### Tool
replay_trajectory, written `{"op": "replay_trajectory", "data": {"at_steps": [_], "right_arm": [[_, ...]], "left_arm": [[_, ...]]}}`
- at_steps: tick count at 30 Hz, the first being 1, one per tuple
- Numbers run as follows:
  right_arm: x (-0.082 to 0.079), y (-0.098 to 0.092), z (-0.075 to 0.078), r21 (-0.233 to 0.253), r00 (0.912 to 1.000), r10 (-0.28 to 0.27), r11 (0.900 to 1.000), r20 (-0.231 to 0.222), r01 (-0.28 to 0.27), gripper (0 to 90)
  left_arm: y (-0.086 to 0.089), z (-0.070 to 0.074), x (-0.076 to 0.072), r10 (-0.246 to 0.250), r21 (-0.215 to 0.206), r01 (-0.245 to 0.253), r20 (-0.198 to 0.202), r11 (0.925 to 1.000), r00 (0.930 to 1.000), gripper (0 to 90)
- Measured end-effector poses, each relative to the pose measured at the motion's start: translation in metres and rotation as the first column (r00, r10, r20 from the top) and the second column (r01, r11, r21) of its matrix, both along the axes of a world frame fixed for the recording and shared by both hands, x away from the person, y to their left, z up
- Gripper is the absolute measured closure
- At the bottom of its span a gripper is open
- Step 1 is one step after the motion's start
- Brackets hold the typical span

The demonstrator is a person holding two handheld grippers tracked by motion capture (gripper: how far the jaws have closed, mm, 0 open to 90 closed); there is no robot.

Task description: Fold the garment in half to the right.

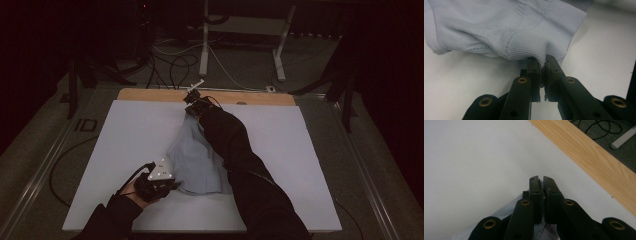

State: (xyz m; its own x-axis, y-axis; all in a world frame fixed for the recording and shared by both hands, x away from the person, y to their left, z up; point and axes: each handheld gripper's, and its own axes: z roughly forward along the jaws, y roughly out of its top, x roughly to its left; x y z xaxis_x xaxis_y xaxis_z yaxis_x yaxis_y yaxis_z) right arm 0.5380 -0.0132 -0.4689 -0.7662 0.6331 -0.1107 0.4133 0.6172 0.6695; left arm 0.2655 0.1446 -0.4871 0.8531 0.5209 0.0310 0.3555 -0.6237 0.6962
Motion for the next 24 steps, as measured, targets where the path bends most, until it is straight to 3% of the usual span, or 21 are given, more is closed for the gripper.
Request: {"op": "replay_trajectory", "data": {"at_steps": [11, 24], "right_arm": [[-0.004, -0.015, 0.015, 0.030, 0.9997, -0.008, 1.000, 0.021, 0.007, 86.7], [-0.006, -0.049, 0.031, 0.068, 0.9991, -0.029, 0.997, 0.032, 0.027, 86.6]], "left_arm": [[-0.011, 0.015, 0.002, -0.041, 0.002, 0.041, 0.022, 0.9991, 0.9989, 85.3], [-0.041, 0.032, 0.005, -0.115, 0.015, 0.115, 0.056, 0.9933, 0.9918, 85.3]]}}
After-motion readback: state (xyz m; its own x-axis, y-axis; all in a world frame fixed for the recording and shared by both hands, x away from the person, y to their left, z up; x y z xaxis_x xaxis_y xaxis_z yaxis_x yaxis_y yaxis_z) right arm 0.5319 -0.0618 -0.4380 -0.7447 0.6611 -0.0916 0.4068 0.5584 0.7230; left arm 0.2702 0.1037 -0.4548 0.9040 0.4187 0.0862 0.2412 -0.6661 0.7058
